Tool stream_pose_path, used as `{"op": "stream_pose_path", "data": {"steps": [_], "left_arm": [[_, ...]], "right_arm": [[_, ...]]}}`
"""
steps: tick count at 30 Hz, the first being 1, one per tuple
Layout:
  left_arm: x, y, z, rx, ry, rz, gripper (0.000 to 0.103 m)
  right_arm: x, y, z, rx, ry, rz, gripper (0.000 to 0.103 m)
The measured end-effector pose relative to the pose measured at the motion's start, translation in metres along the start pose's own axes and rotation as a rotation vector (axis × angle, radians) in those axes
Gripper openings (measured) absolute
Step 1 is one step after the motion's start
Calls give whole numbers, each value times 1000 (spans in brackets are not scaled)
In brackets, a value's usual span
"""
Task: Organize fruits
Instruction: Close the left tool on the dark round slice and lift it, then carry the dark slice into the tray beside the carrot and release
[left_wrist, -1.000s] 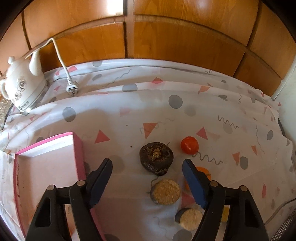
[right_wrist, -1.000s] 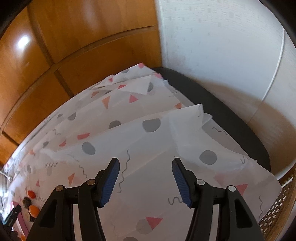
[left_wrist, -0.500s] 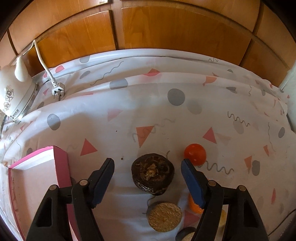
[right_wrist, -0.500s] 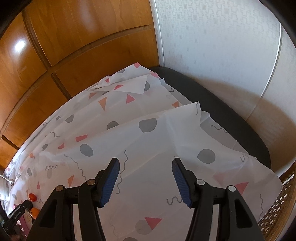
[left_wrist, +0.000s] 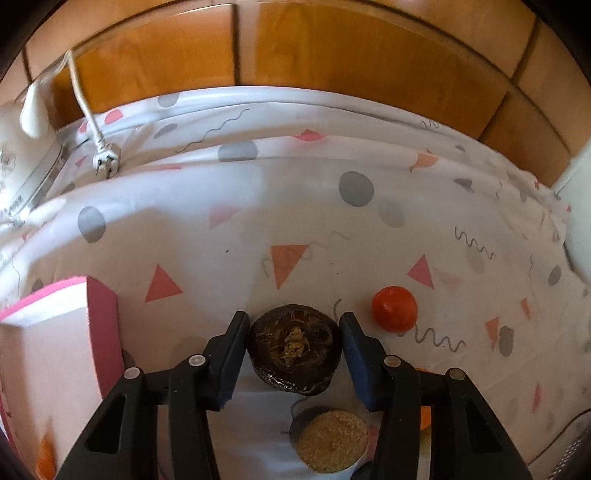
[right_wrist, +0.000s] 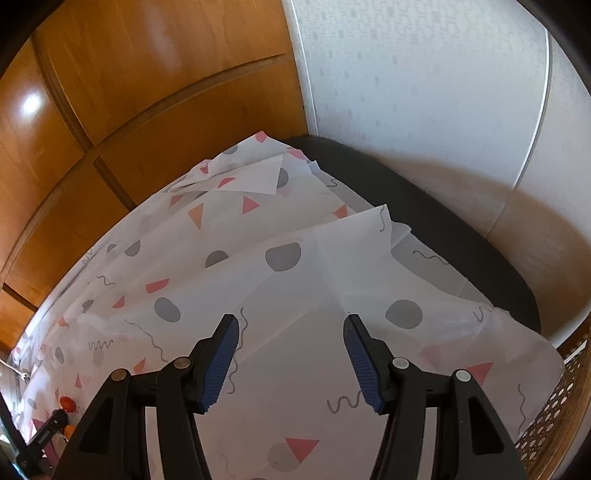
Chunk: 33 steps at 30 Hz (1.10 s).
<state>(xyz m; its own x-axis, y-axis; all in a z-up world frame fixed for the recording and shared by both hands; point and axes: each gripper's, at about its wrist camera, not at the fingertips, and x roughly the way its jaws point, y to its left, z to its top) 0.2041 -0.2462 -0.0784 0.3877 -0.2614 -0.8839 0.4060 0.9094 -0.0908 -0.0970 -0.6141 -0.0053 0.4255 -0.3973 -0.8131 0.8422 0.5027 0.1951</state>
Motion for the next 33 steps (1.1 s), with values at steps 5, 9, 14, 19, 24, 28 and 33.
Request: {"op": "stream_pose_path", "data": {"steps": [5, 9, 14, 19, 24, 28, 33], "left_arm": [[-17, 13, -3, -22, -37, 11, 50], [-38, 27, -5, -70, -77, 0, 51], [-72, 60, -8, -161, -141, 4, 51], [-100, 110, -17, -259, -196, 52, 51], [-104, 153, -37, -323, -179, 122, 51], [-102, 175, -56, -358, -163, 166, 51], [-105, 191, -73, -375, -166, 204, 52]], "right_arm": [[2, -3, -1, 13, 11, -9, 60], [3, -2, -1, 6, 13, -19, 60], [3, -4, -1, 14, 15, -22, 60], [4, -1, -2, 3, 20, -14, 60], [4, 4, -3, -23, 20, -7, 60], [4, 6, -4, -32, 20, -10, 60], [5, 8, -5, -40, 29, -17, 60]]}}
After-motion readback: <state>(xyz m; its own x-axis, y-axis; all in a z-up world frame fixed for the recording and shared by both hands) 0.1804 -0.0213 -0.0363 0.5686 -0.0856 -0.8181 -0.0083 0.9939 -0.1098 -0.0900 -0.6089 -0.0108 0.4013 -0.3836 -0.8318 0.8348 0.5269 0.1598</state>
